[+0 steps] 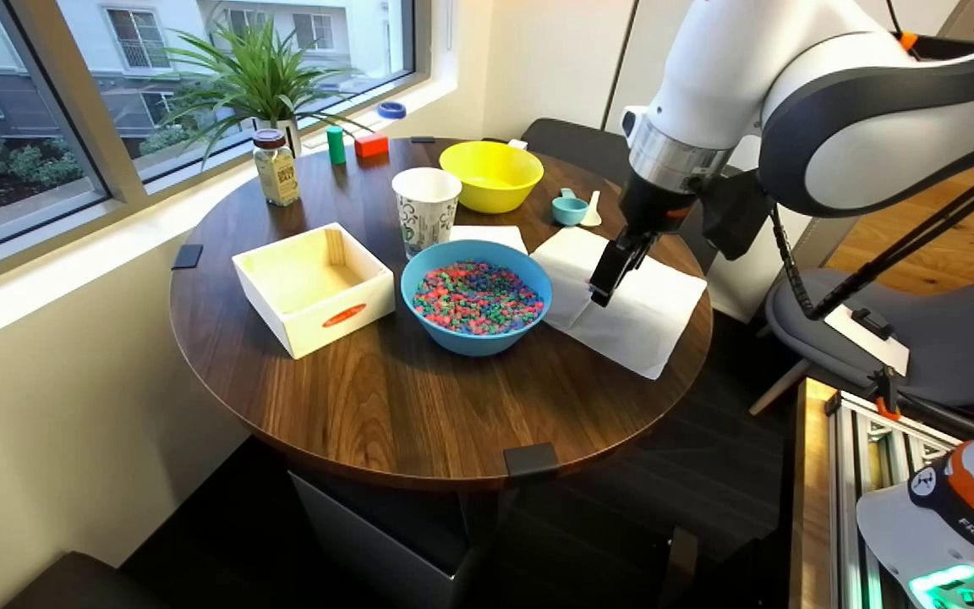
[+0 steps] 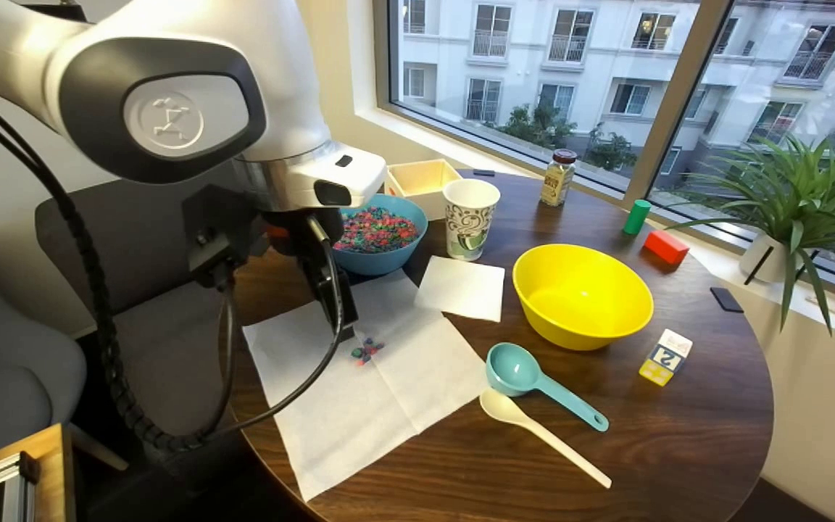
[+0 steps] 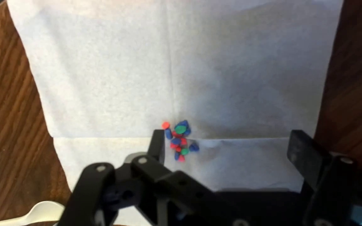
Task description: Put some of the contents of the blue bowl onto the napkin on the right and then fold the napkin
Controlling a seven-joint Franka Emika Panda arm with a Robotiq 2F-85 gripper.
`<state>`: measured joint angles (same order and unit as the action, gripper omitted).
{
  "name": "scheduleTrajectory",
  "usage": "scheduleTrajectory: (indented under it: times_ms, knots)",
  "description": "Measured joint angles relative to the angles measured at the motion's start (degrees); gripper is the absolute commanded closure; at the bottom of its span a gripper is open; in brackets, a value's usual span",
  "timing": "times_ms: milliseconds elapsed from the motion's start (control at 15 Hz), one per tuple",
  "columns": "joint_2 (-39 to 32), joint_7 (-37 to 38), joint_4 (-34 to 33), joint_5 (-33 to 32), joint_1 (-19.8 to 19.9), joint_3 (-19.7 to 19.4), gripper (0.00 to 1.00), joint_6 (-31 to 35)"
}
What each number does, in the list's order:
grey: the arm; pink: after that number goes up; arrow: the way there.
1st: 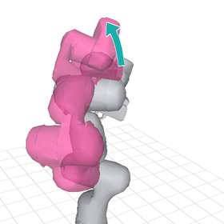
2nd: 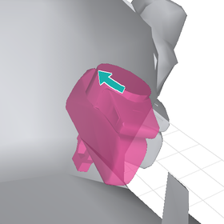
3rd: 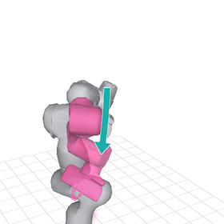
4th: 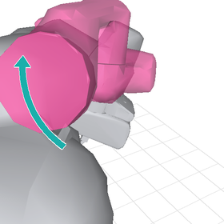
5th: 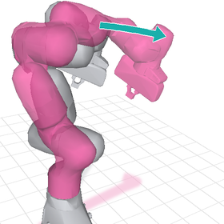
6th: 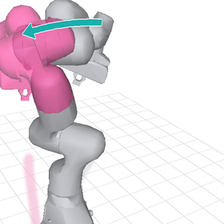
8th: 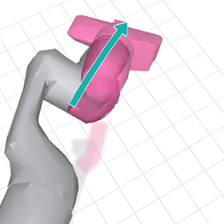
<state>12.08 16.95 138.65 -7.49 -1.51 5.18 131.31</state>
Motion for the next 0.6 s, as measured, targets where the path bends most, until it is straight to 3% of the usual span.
scheduleTrajectory:
  times_ms: [333, 600]
  knots:
    - [0.12, -0.05, -1.97, -0.36, -1.38, 2.08, 0.00, -10.15]
    - [-0.19, -0.08, -2.19, -0.77, -2.18, 3.29, 0.00, -12.03]
